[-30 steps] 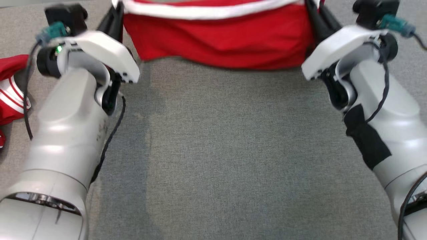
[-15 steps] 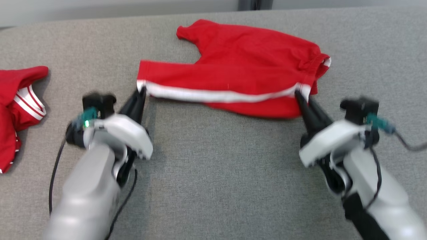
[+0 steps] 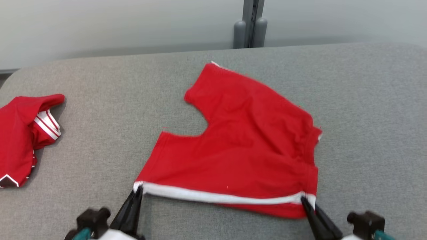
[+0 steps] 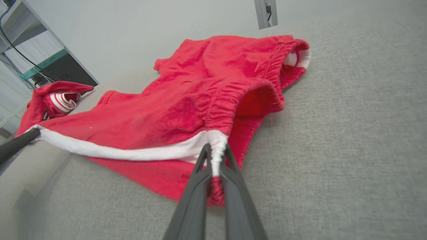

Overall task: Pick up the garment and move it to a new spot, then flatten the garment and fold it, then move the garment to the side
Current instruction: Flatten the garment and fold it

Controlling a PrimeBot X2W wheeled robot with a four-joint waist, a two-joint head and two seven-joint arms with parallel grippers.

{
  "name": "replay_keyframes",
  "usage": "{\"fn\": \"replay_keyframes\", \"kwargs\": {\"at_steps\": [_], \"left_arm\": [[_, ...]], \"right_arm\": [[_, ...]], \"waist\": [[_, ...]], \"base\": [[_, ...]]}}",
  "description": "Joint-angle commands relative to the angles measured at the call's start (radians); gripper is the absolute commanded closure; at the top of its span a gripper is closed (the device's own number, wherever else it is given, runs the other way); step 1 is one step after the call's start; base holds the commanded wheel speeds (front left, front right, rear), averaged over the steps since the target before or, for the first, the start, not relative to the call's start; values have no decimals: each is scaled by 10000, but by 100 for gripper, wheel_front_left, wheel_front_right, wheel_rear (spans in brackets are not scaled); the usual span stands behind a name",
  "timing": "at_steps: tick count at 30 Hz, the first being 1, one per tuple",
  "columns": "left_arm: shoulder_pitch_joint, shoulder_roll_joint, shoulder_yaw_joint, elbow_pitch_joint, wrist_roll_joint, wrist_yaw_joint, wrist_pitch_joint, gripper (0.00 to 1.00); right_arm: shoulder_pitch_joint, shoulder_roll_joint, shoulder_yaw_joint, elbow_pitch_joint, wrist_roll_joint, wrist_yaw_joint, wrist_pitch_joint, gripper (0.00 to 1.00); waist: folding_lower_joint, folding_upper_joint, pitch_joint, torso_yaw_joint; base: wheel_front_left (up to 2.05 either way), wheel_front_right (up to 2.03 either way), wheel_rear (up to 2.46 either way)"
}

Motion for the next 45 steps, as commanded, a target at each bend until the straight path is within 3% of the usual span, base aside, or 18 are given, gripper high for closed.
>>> {"fn": "replay_keyframes", "kwargs": {"at_steps": [1,7,11,20,24,30,45], "left_arm": [[604,147,185,-652,-142,320,98,100],[2595,353,543,-3227,-396,1307,716,100],[3061,526,676,-4471,-424,1677,1194,100],[1395,999,489,-5009,-667,1156,2458,100],[-454,1173,376,-4395,-671,602,2957,100],[-3307,955,11,-2711,-572,-17,3456,100],[-8421,-372,-903,3213,-360,-644,3017,100]], "right_arm": [[539,0,-111,-296,-164,3,-2,100],[2188,163,-435,-1209,-344,3,-1,100],[2512,261,-559,-1568,-471,3,-1,100],[1595,823,-922,-1569,-238,3,183,100],[711,1110,-1371,-1637,-76,3,390,100],[-465,1327,-2169,-1506,-453,3,326,100],[-2683,1348,-2126,-436,-166,3,116,100]], "waist": [[0,0,-223,-102],[0,0,-529,-173],[0,0,-514,-213],[0,0,35,-287],[0,0,604,-370],[0,0,1391,-690],[0,0,2789,-1570]], "base": [[0,0,0],[0,0,0],[0,0,0],[0,0,0],[0,0,0],[0,0,0],[0,0,0]]}}
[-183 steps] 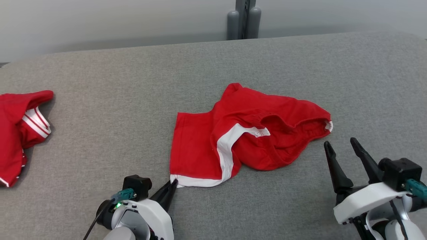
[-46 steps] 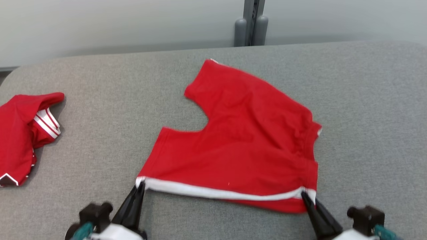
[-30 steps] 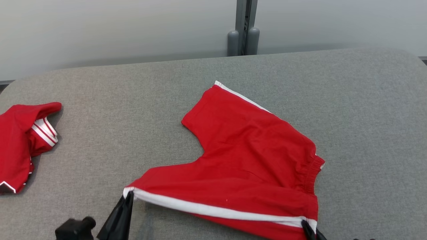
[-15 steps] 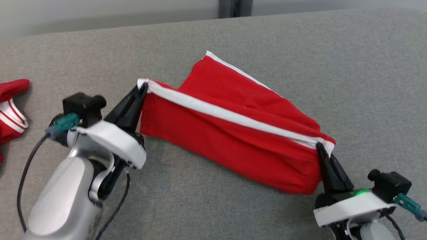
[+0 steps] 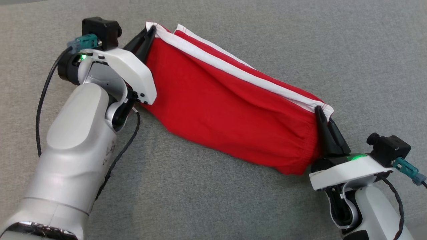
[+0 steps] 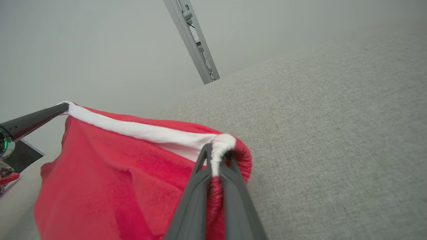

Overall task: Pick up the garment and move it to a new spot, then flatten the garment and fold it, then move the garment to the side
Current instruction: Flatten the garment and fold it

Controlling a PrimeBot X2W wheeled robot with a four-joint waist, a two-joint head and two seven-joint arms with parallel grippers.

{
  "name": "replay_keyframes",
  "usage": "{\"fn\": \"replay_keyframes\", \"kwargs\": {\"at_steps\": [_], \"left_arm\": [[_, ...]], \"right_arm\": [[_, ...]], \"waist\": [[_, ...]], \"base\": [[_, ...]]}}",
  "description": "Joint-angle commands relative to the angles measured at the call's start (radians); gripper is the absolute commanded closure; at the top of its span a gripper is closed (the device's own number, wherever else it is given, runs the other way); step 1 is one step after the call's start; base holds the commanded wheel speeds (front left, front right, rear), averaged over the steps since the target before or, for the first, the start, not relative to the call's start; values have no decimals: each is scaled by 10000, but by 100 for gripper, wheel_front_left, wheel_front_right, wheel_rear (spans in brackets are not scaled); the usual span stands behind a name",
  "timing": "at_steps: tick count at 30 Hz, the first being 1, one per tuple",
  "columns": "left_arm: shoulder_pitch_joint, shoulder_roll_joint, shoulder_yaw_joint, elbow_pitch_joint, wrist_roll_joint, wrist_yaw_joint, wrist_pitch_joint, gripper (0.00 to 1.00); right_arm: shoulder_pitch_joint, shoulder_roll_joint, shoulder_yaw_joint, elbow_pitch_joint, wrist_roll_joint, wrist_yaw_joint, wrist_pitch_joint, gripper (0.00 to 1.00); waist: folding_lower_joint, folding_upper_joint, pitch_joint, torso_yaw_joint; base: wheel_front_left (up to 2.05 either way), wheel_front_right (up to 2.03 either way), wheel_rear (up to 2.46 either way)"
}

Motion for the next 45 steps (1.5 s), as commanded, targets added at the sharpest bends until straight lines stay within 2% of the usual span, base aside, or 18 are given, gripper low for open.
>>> {"fn": "replay_keyframes", "kwargs": {"at_steps": [1,2,8,9,10,11,20,23,27,32,36,40,45], "left_arm": [[-364,34,-16,337,70,-33,-111,100],[-839,-94,-113,1055,74,-69,-245,100],[-1825,-337,-331,2671,-113,-155,-789,100],[-1925,-395,-357,2883,-185,-150,-860,73],[-2027,-445,-373,3075,-288,-162,-936,15],[-2094,-472,-409,3235,-348,-170,-999,0],[-1985,-543,-889,3894,-524,-168,-2121,0],[-1678,-489,-960,3947,-427,-157,-2692,0],[-1120,-345,-838,3484,-268,202,-3014,0],[95,80,-62,1432,-5,935,-3050,0],[1419,321,481,-261,266,1312,-3044,0],[2496,531,669,-1352,460,1576,-3044,0],[3874,784,961,-2678,529,2112,-3044,0]], "right_arm": [[-169,-42,58,65,102,1,-79,100],[-354,-43,169,173,183,1,-119,100],[-726,-42,501,367,431,1,-180,100],[-765,-42,541,386,455,1,-190,56],[-794,-40,588,405,453,1,-196,6],[-816,-40,628,412,443,1,-203,0],[-500,-43,400,43,-479,1,-202,0],[-168,-47,169,-364,-1228,1,-202,0],[427,-44,-333,-1033,-2330,1,-9,0],[1152,-46,-951,-2016,-3332,1,232,0],[1596,-38,-1308,-2433,-3262,1,529,0],[1927,-42,-1499,-2609,-3229,1,786,0],[2274,-42,-1608,-2751,-3311,1,791,0]], "waist": [[0,0,228,-229],[0,0,364,-353],[0,0,645,-692],[0,0,672,-718],[0,0,693,-734],[0,0,702,-750],[0,0,476,-525],[0,0,263,-361],[0,0,-30,-111],[0,0,-383,158],[0,0,-693,302],[0,0,-978,409],[0,0,-1506,338]], "base": [[0,0,0],[0,0,0],[0,0,0],[0,0,0],[0,0,0],[0,0,0],[0,0,0],[0,0,0],[0,0,0],[0,0,0],[0,0,0],[0,0,0],[0,0,0]]}}
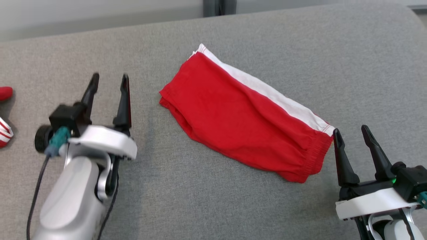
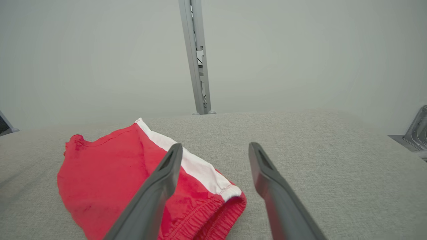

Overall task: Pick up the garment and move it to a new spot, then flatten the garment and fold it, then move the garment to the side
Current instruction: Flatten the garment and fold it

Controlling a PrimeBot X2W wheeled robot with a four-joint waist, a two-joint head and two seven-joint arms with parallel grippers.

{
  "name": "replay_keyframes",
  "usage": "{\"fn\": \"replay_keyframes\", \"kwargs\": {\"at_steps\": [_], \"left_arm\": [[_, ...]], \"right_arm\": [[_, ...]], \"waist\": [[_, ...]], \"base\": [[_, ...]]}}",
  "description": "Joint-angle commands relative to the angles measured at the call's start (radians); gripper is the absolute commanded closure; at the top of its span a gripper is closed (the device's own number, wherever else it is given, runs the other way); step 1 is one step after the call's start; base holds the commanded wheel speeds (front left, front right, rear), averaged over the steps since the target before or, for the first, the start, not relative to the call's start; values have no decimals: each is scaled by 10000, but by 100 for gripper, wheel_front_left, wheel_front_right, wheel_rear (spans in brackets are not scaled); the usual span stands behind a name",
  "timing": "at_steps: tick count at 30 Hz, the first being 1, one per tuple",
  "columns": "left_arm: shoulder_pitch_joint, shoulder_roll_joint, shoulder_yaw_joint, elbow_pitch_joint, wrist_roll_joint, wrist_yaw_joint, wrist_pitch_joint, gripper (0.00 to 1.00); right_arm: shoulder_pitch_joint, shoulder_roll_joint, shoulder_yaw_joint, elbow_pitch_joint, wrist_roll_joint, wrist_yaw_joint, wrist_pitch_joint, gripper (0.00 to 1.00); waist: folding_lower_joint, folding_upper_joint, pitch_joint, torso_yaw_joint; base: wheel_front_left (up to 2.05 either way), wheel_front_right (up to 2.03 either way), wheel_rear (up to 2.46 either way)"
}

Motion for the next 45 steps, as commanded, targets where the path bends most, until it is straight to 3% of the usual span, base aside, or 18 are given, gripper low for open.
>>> {"fn": "replay_keyframes", "kwargs": {"at_steps": [1,15,32,35,38,45], "left_arm": [[513,98,82,-384,23,195,-10,0],[3715,823,261,-3476,193,1644,854,0],[4158,1055,161,-4204,181,1957,1357,0],[3975,1059,149,-4192,171,1944,1377,0],[3436,1057,-31,-4105,205,1652,1478,0],[1033,714,-970,-2640,96,255,2234,0]], "right_arm": [[155,-45,-54,-70,-58,1,43,0],[793,-46,-58,-257,-617,1,426,0],[706,-45,-133,-286,-458,1,358,0],[643,-44,-136,-293,-442,1,349,0],[497,-44,-165,-371,-415,1,329,0],[191,-44,-259,-499,-445,1,304,0]], "waist": [[0,0,-335,-51],[0,0,-1316,-27],[0,0,-1140,111],[0,0,-1038,127],[0,0,-820,169],[0,0,-71,251]], "base": [[0,0,0],[0,0,0],[0,0,0],[0,0,0],[0,0,0],[0,0,0]]}}
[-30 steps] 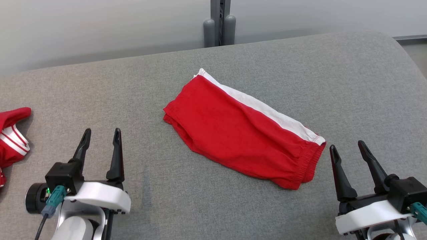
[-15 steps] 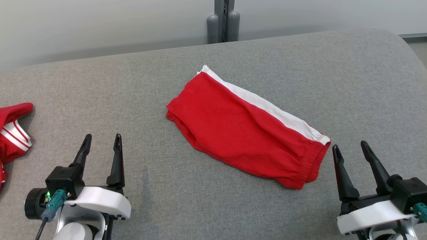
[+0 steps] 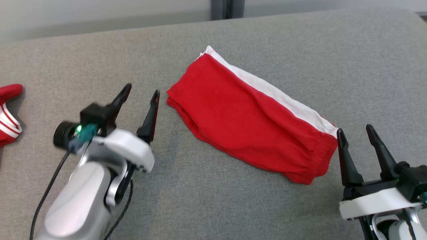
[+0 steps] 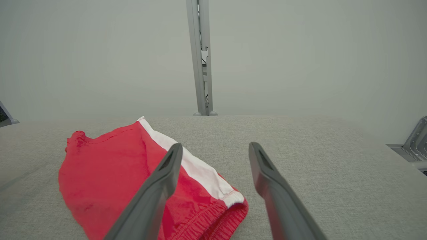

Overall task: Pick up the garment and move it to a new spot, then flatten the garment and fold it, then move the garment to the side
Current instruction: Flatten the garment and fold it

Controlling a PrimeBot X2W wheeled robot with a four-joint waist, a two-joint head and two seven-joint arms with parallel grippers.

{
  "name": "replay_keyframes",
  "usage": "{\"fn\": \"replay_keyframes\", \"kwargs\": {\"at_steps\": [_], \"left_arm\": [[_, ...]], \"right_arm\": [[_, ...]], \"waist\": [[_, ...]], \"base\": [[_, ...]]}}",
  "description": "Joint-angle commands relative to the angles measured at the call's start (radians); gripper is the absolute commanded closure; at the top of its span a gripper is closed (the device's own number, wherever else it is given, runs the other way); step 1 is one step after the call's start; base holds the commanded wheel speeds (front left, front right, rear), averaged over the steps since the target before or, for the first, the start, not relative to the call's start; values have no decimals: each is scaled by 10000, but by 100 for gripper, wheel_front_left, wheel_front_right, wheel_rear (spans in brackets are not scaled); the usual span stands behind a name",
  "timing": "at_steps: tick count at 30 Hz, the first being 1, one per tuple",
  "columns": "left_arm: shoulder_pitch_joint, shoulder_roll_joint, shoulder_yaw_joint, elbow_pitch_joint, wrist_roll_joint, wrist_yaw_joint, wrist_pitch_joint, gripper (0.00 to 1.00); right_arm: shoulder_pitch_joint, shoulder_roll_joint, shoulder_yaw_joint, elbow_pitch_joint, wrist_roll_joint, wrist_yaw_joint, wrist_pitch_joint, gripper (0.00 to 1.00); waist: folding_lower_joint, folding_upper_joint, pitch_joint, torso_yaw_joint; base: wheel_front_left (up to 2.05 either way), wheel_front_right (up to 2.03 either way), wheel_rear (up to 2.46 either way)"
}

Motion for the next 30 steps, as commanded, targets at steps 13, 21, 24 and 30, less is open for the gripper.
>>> {"fn": "replay_keyframes", "kwargs": {"at_steps": [13,21,24,30], "left_arm": [[-3512,-881,-720,5414,-864,-2044,1363,0],[-3909,-1075,-1234,6902,-1183,-2386,1916,60],[-4008,-1106,-1410,7231,-1192,-2415,1816,100],[-3899,-1126,-1280,7593,-1277,-2141,1101,100]], "right_arm": [[-805,-44,429,408,431,1,-390,0],[-845,-43,306,580,490,1,-453,0],[-852,-43,283,607,528,1,-479,0],[-780,-44,183,640,529,1,-476,0]], "waist": [[0,0,1063,-685],[0,0,1113,-763],[0,0,1105,-748],[0,0,1015,-604]], "base": [[0,0,0],[0,0,0],[0,0,0],[0,0,0]]}}
